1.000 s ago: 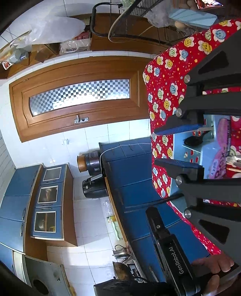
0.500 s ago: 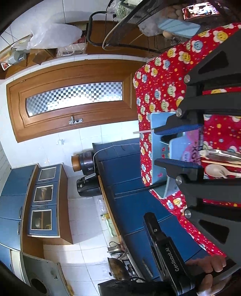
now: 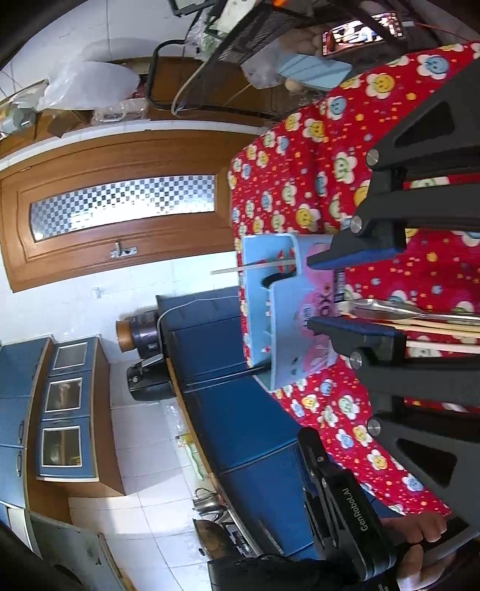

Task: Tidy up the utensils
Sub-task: 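Move both tools back over the utensil rows beside the caddy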

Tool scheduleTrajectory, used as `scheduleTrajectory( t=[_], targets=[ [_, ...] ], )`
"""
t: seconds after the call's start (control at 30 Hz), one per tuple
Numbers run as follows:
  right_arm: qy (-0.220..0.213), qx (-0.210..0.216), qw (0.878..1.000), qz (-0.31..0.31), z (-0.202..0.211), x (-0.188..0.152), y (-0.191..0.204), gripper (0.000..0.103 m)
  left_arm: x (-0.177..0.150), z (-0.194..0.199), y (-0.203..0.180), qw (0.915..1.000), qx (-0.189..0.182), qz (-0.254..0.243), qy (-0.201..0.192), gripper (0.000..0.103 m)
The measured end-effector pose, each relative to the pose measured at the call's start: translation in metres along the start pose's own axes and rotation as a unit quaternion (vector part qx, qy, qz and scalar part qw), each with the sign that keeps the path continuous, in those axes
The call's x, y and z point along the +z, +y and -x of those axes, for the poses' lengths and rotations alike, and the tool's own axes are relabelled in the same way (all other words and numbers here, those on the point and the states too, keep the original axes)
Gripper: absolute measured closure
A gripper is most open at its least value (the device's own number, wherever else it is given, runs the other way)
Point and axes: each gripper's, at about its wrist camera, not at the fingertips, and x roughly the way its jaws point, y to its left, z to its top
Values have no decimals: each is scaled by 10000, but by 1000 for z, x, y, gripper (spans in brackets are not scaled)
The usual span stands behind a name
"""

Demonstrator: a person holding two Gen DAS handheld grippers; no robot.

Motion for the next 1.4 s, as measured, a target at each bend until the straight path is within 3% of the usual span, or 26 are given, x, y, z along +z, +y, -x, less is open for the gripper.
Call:
scheduleTrajectory(
  t=[0.47, 0.73, 1.2, 1.4],
  targets=[
    [988, -102, 9944, -352, -9, -43, -25, 74, -41, -31, -11, 9949, -240, -66, 974, 80],
    [1204, -62, 9920, -366, -14, -54, -30, 74, -56, -46, -20, 9902, -344, -75, 1348, 80],
    [1380, -16, 9894, -456, -21, -65, -38, 73, -65, -58, -33, 9853, -433, -220, 1638, 80],
    [1382, -6, 9893, -461, -21, -65, -38, 73, -66, -59, -30, 9846, -519, -118, 1668, 95]
  ],
)
